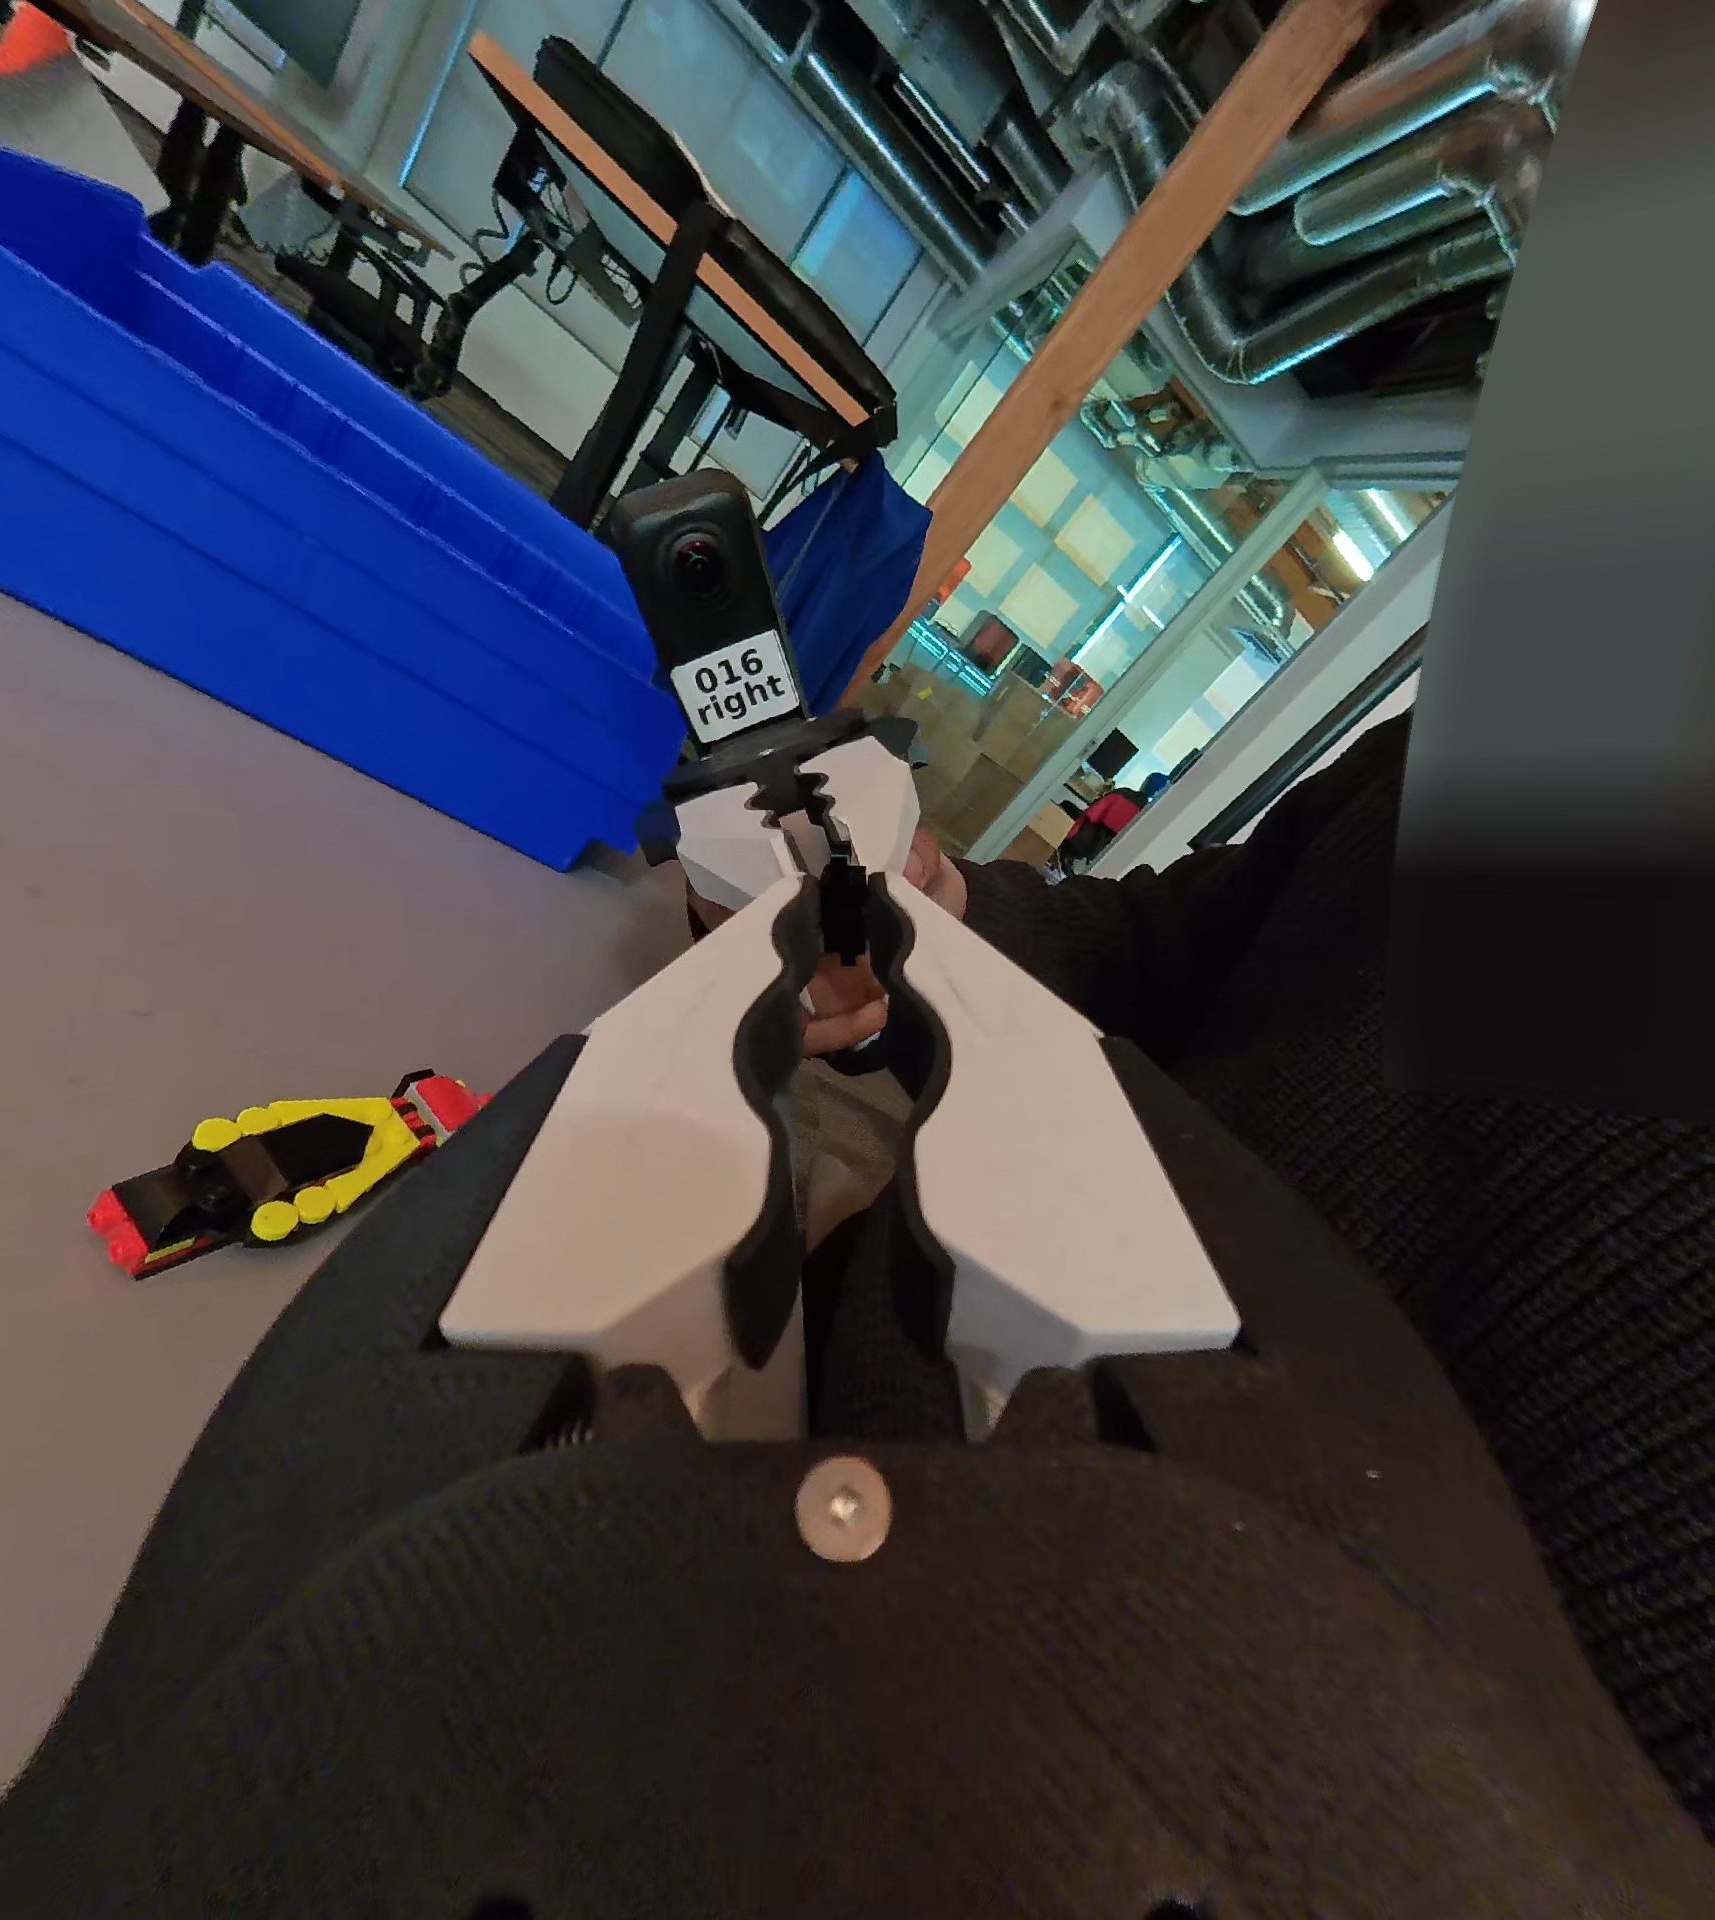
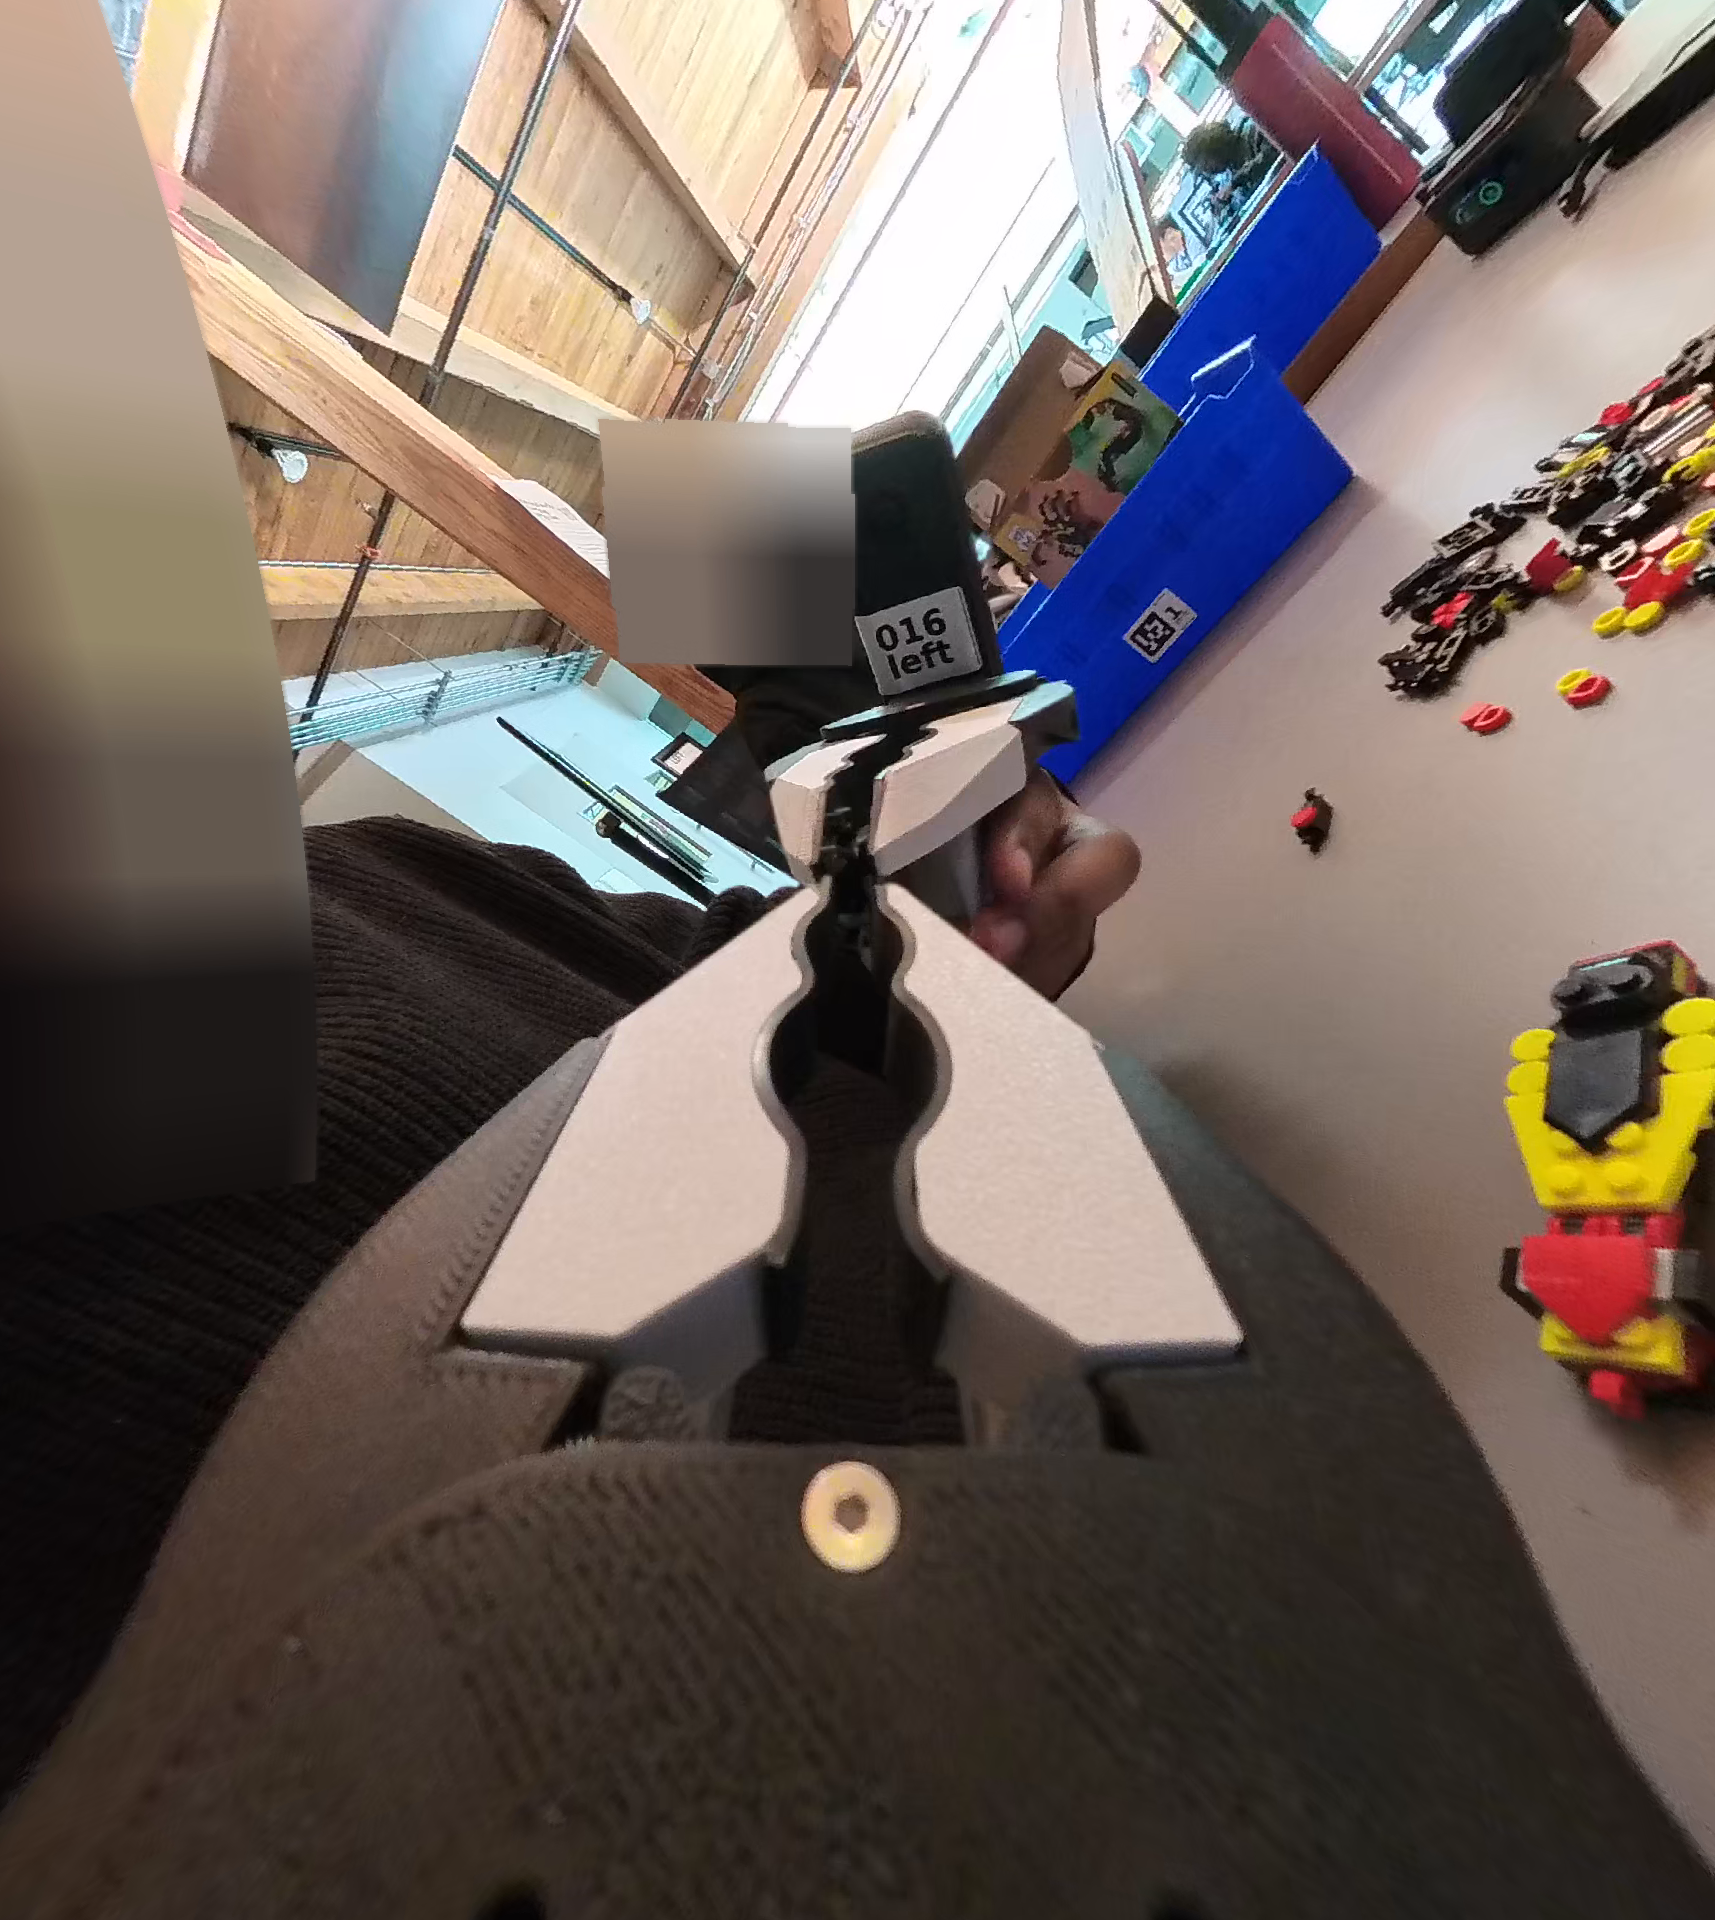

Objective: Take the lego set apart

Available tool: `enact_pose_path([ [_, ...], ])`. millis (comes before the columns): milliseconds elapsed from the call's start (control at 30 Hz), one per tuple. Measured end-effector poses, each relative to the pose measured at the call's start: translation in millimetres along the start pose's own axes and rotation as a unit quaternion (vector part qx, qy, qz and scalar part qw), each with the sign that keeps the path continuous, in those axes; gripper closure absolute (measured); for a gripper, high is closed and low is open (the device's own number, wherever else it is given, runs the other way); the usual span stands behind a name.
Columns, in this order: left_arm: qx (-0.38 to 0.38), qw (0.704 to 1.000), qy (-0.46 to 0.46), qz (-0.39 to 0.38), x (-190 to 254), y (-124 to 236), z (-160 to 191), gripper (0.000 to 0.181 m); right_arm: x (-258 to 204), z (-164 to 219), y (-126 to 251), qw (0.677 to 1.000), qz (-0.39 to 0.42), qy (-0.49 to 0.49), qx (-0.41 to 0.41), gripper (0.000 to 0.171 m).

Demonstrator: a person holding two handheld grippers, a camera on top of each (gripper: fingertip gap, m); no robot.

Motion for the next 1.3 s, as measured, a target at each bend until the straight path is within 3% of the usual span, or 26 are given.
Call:
enact_pose_path([
  [733, -0.007, 1.000, 0.004, 0.022, -0.1, 2.8, -0.3, 0.176, -2.0, 0.1, -0.8, 1.000, -0.013, -0.001, 0.004, 0.166],
  [867, -0.006, 1.000, 0.006, 0.011, -2.7, 3.5, -1.2, 0.176, -1.3, -1.1, 0.1, 1.000, 0.018, 0.023, 0.009, 0.166],
  [1033, -0.003, 0.999, 0.033, -0.006, -8.3, 5.2, -3.3, 0.176, -2.0, -2.9, 0.8, 0.995, 0.073, 0.064, -0.004, 0.146],
  [1133, -0.006, 0.999, 0.051, -0.011, -10.5, 4.7, -3.4, 0.176, -2.2, -1.7, -1.7, 0.991, 0.103, 0.088, -0.016, 0.145],
  [1300, -0.026, 0.998, 0.055, -0.016, -7.5, -0.8, -1.3, 0.176, -4.9, -1.4, -1.1, 0.984, 0.129, 0.117, -0.026, 0.163],
])
Point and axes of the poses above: each gripper's, where its closed fingertips meet, y back along the fingers, z out of its underside, x = y × z across the jaws, the point moved 7 cm from there along y, back along the fingers, and after that the axes turned 13 degrees about -x, right-handed, at the moved point
